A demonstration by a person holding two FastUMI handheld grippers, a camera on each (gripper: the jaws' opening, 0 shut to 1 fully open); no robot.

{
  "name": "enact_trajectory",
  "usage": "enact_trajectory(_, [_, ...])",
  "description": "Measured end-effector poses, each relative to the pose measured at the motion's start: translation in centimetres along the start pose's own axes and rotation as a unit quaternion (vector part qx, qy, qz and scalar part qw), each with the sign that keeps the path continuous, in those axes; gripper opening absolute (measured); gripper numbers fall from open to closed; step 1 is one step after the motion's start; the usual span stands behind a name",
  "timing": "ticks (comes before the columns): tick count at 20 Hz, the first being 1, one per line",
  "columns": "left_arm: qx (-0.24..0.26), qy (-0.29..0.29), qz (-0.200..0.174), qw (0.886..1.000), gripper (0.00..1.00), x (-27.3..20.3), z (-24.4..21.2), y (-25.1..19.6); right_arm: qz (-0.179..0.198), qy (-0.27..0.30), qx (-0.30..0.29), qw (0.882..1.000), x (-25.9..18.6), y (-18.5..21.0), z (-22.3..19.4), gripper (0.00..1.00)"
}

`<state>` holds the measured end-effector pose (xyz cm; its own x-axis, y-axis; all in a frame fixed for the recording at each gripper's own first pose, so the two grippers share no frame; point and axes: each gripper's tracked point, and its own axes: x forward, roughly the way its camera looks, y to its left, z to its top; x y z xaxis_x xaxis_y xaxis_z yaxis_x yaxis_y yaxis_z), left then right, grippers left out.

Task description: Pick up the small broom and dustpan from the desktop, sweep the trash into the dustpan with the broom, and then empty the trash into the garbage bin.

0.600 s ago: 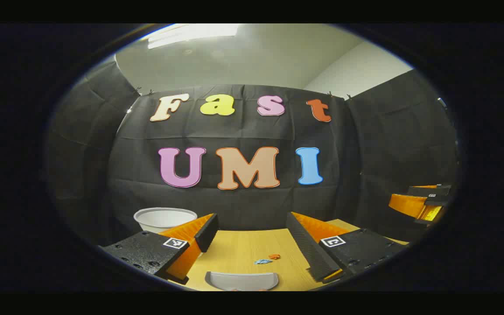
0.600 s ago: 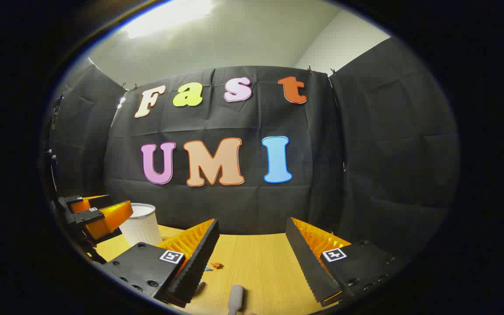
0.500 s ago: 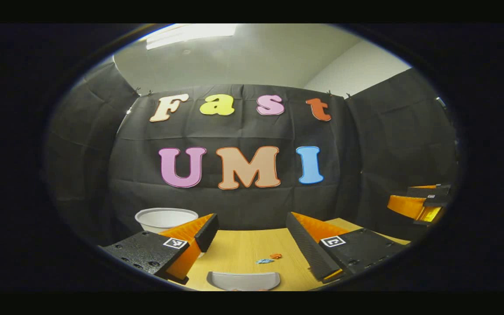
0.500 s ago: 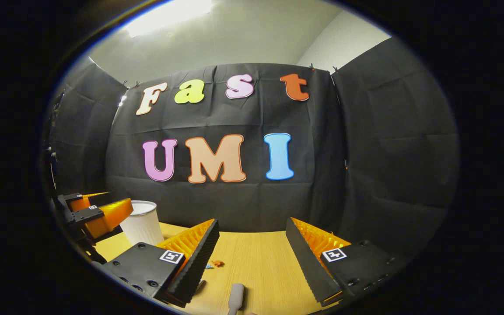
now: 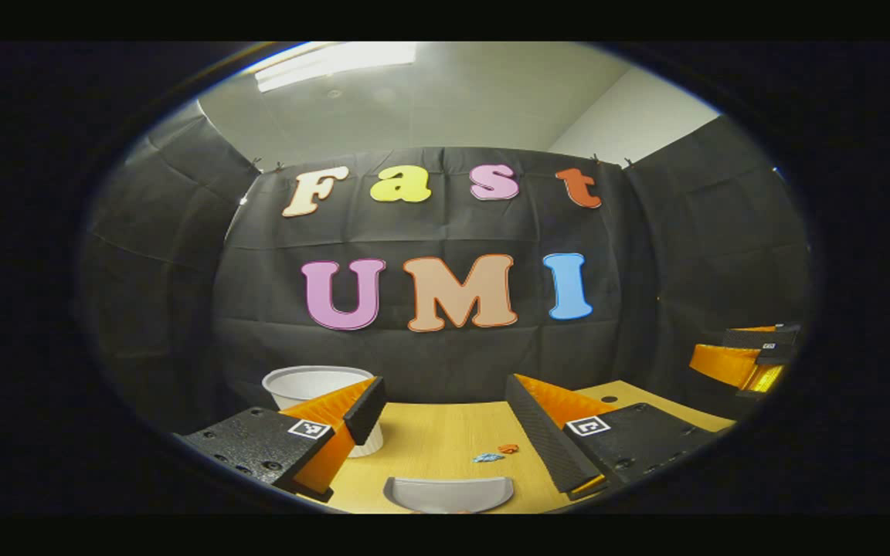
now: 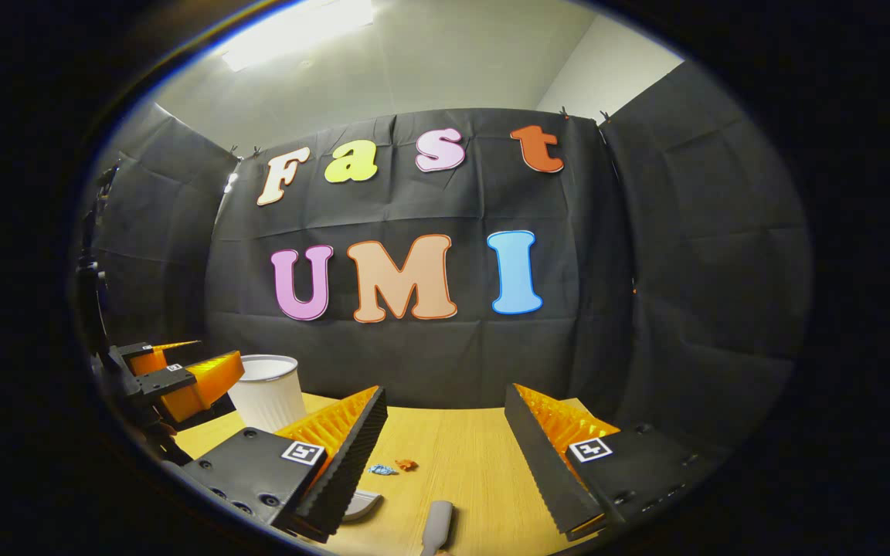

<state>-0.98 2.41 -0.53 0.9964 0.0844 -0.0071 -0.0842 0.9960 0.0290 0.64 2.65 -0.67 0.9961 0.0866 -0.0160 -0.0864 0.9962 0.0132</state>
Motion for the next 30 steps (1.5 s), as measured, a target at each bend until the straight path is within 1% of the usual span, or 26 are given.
enact_trajectory(1, [0.001, -0.001, 0.001, 1.000, 0.98, -0.1, 0.0, 0.0, 0.001, 0.000, 0.000, 1.000, 0.0, 0.1, 0.0, 0.99])
enact_trajectory(2, [0.003, -0.002, 0.003, 1.000, 0.94, -0.2, 0.1, 0.1, 0.002, 0.000, 0.001, 1.000, 0.0, 0.1, 0.0, 0.99])
enact_trajectory(3, [0.004, -0.001, 0.003, 1.000, 0.94, -0.3, -0.2, 0.1, 0.003, 0.000, 0.001, 1.000, 0.0, 0.3, -0.1, 0.99])
enact_trajectory(5, [0.005, 0.002, 0.005, 1.000, 0.94, -0.4, -0.3, 0.3, 0.009, 0.007, 0.001, 1.000, 0.1, 0.5, -0.5, 0.99])
enact_trajectory(6, [0.006, 0.006, 0.006, 1.000, 0.97, -0.5, -0.5, 0.2, 0.013, 0.008, 0.004, 1.000, 0.0, 0.6, -0.6, 0.99])
enact_trajectory(8, [0.010, 0.009, 0.006, 1.000, 0.98, -0.5, -0.6, -0.1, 0.020, 0.009, 0.010, 1.000, 0.0, 0.8, -0.8, 0.99])
enact_trajectory(9, [0.012, 0.008, 0.005, 1.000, 0.98, -0.6, -0.5, -0.2, 0.021, 0.011, 0.012, 1.000, 0.1, 0.7, -0.9, 0.99])
enact_trajectory(10, [0.017, 0.009, 0.005, 1.000, 0.95, -0.7, -0.5, -0.4, 0.023, 0.016, 0.014, 1.000, 0.2, 0.7, -1.1, 0.99])
enact_trajectory(11, [0.020, 0.016, 0.007, 1.000, 0.97, -0.8, -1.0, -0.3, 0.027, 0.025, 0.015, 0.999, 0.3, 0.8, -1.4, 0.99])
enact_trajectory(12, [0.018, 0.021, 0.007, 1.000, 0.94, -0.8, -1.3, -0.3, 0.027, 0.035, 0.014, 0.999, 0.3, 0.7, -1.7, 0.97])
enact_trajectory(13, [0.014, 0.024, 0.008, 1.000, 0.98, -0.9, -1.4, -0.4, 0.024, 0.040, 0.014, 0.999, 0.3, 0.4, -1.9, 0.99])
enact_trajectory(14, [0.012, 0.028, 0.012, 0.999, 0.93, -0.9, -1.5, -0.1, 0.017, 0.038, 0.016, 0.999, 0.3, -0.1, -1.9, 0.99])
enact_trajectory(17, [0.010, 0.035, 0.019, 0.999, 0.93, -1.0, -1.7, 0.1, 0.017, 0.039, 0.029, 0.999, 0.2, -0.2, -2.1, 0.99])
enact_trajectory(18, [0.010, 0.034, 0.019, 0.999, 0.98, -1.0, -1.5, -0.1, 0.016, 0.040, 0.030, 0.999, 0.3, -0.4, -2.2, 0.99])
enact_trajectory(23, [0.019, 0.025, 0.012, 0.999, 0.98, -1.2, -1.0, -0.8, 0.014, 0.040, 0.021, 0.999, 0.1, -1.0, -2.0, 0.98])
enact_trajectory(25, [0.023, 0.024, 0.013, 0.999, 0.98, -1.3, -0.9, -1.0, 0.018, 0.042, 0.018, 0.999, 0.1, -1.0, -2.1, 0.98])
enact_trajectory(26, [0.024, 0.025, 0.012, 0.999, 0.93, -1.3, -0.9, -1.1, 0.021, 0.043, 0.018, 0.999, 0.2, -1.1, -2.1, 0.98])
enact_trajectory(30, [0.034, 0.043, 0.011, 0.998, 0.93, -1.4, -1.6, -1.5, 0.039, 0.056, 0.013, 0.998, 0.3, -1.2, -2.8, 0.98])
